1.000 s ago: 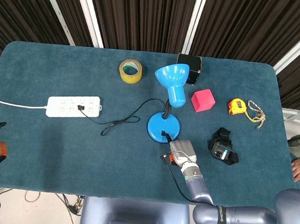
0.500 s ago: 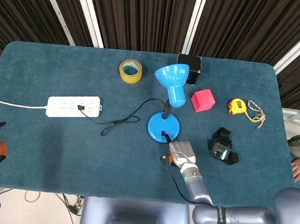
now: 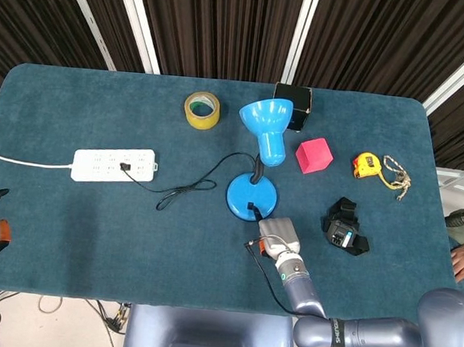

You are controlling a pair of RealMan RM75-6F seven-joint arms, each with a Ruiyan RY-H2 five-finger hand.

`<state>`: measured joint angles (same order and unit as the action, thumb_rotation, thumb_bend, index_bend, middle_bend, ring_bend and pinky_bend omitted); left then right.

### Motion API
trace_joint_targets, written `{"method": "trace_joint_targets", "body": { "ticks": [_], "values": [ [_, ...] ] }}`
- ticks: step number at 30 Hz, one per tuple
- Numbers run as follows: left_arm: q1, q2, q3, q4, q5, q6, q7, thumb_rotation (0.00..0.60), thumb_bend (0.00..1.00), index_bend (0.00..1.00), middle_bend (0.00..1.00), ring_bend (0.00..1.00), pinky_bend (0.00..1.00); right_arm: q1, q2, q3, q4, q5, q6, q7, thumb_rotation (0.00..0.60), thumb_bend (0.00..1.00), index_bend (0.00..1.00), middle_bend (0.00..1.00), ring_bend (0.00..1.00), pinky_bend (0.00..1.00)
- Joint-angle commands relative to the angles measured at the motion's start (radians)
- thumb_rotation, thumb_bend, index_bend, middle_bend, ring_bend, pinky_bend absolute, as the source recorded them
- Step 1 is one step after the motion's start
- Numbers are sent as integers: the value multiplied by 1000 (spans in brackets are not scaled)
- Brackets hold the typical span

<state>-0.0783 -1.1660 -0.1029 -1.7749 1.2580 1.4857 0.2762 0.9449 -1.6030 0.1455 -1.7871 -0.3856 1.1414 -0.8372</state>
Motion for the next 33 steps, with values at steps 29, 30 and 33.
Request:
{"method": "trace_joint_targets", "body": {
  "ticks": [29, 30, 33],
  "values": [
    [1, -1, -1, 5, 4, 7, 3, 600, 637, 169, 28, 0, 3, 36, -30, 6, 1, -2, 68, -45, 600, 586, 26, 265, 450, 1000],
    [1, -1, 0, 6, 4, 7, 3, 600, 637, 169, 28, 0, 3, 30, -29, 10, 0, -19, 80, -33, 600, 543, 11, 205, 402, 1000],
    [1, -1, 0, 7, 2, 6, 5, 600, 638, 169, 28, 0, 3, 6, -18, 19, -4, -97, 144, 6, 600, 481, 0, 120, 312, 1000]
  ]
}}
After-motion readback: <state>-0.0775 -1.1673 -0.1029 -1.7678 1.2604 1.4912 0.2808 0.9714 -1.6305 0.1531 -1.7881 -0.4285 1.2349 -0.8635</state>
